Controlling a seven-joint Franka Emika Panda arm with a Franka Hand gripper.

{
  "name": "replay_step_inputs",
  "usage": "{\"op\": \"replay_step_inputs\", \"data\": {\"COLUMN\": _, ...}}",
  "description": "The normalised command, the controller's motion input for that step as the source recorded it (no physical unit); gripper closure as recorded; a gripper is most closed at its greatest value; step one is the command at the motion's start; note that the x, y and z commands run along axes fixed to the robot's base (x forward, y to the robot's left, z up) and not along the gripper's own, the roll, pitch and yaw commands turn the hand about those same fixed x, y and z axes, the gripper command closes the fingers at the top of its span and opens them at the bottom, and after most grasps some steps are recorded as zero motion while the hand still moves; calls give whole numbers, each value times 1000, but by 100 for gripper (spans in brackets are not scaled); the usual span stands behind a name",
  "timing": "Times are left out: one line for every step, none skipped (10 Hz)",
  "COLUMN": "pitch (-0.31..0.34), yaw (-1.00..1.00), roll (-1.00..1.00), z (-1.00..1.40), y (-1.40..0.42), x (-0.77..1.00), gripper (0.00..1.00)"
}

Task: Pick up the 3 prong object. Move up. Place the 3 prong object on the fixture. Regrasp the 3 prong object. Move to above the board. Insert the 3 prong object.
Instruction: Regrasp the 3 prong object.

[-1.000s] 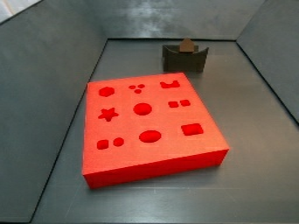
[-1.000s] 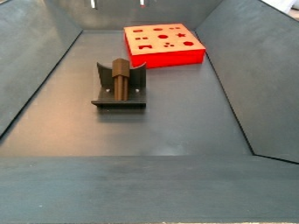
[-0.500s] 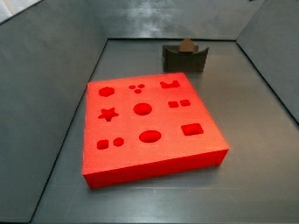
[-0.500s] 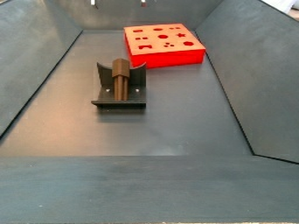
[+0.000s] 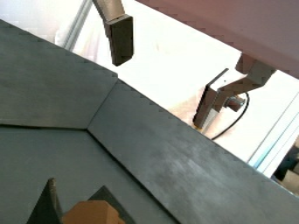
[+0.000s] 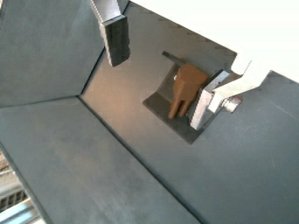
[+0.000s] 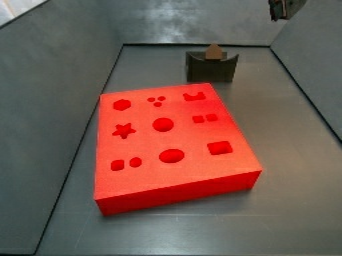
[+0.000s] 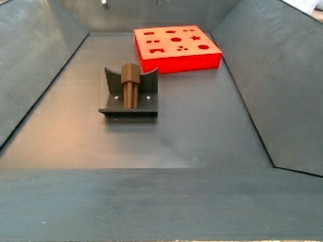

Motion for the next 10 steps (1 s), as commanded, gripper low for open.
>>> {"op": "replay_step_inputs", "data": {"pitch": 73, "yaw": 255, "roll": 207, "z": -17, "y": -43, "x": 247, "gripper": 0}}
{"op": "replay_step_inputs", "data": {"pitch": 53, "yaw": 248, "roll": 193, "z": -19, "y": -48, "x": 238, "gripper": 0}}
{"op": "replay_step_inputs", "data": {"pitch": 21, "yaw": 222, "roll": 183, "z": -25, "y": -56, "x": 223, "gripper": 0}}
{"op": "replay_step_inputs", "data": {"pitch": 6, "yaw": 189, "roll": 181, "z": -27, "y": -58, "x": 211, "gripper": 0}}
{"op": "replay_step_inputs", "data": {"pitch": 3, "yaw": 160, "roll": 179, "z": -28, "y": -53, "x": 207, "gripper": 0}}
{"op": "replay_step_inputs", "data": {"pitch": 6, "yaw": 135, "roll": 177, "z": -29, "y": -50, "x": 205, "gripper": 0}}
{"op": "replay_step_inputs", "data": {"pitch": 12, "yaw": 113, "roll": 172, "z": -33, "y": -50, "x": 200, "gripper": 0}}
{"op": "replay_step_inputs", "data": {"pitch": 19, "yaw": 98, "roll": 166, "z": -35, "y": -50, "x": 195, "gripper": 0}}
{"op": "replay_step_inputs", "data": {"pitch": 26, "yaw": 92, "roll": 159, "z": -37, "y": -50, "x": 189, "gripper": 0}}
{"op": "replay_step_inputs", "data": {"pitch": 37, "yaw": 89, "roll": 150, "z": -39, "y": -48, "x": 181, "gripper": 0}}
